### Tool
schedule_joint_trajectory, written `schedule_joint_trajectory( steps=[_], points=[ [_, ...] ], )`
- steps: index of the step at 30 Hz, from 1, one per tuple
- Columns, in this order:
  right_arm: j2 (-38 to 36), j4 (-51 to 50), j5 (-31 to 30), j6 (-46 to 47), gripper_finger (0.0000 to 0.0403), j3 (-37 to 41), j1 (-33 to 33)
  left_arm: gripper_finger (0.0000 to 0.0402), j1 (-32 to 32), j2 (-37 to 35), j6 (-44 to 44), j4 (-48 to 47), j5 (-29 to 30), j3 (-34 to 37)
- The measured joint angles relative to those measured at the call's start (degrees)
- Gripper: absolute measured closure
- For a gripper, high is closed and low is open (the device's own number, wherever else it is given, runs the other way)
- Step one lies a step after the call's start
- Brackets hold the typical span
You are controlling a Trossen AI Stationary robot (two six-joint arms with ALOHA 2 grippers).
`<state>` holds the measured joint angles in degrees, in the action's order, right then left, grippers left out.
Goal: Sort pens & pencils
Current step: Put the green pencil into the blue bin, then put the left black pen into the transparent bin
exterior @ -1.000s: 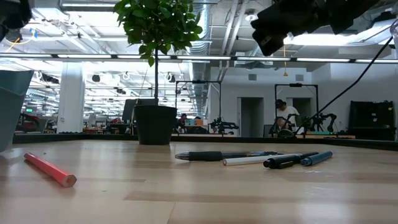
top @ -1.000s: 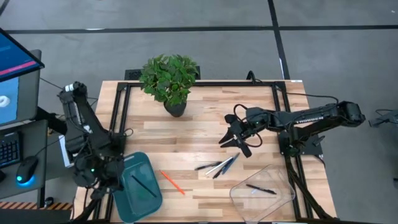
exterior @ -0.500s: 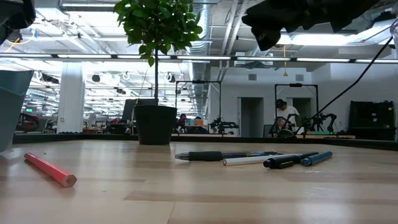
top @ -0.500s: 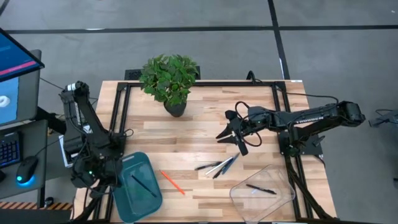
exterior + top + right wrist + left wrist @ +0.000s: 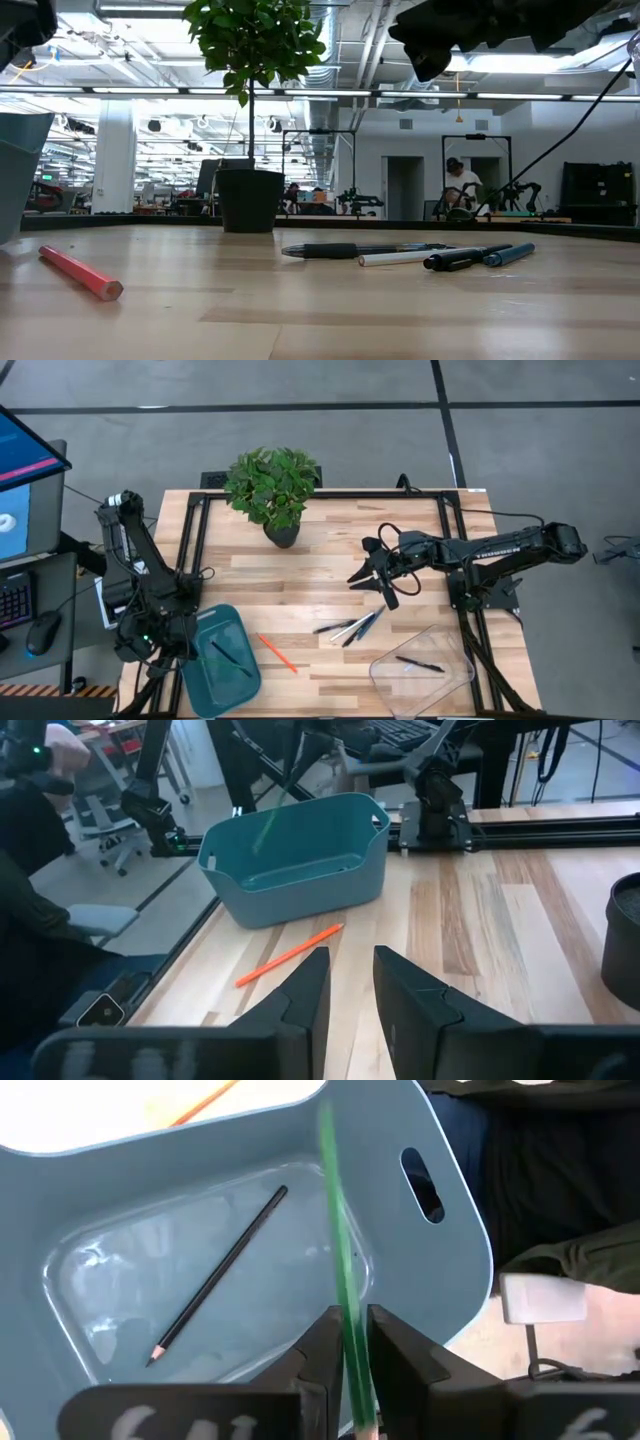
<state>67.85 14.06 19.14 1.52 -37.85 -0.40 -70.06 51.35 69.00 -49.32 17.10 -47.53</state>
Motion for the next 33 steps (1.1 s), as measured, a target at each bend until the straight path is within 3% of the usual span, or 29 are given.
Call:
schedule_joint_trajectory(
  steps=[8,10,20,24,27,33],
  points=[
    [0.0,0.0,0.0,0.0,0.0300,0.0,0.0,0.0361,0.0,0.0,0.3,-1.7,0.3,0.0],
    [0.0,0.0,0.0,0.0,0.0300,0.0,0.0,0.0360,0.0,0.0,0.4,-2.3,2.7,0.0],
    [0.2,2.9,-0.5,3.1,0.0300,0.0,0.0,0.0360,1.4,2.0,-5.2,-2.7,33.2,0.0],
    [0.9,4.7,-5.8,6.0,0.0300,0.0,-0.1,0.0360,4.4,2.2,-7.2,-2.8,43.9,0.0],
    [2.3,3.8,-9.3,7.0,0.0300,-0.1,-0.1,0.0360,8.4,2.2,-9.7,-2.8,44.4,0.0],
    [6.2,2.6,-7.4,5.8,0.0300,0.0,1.0,0.0360,15.8,2.6,-15.6,0.8,40.4,0.0]
  ],
)
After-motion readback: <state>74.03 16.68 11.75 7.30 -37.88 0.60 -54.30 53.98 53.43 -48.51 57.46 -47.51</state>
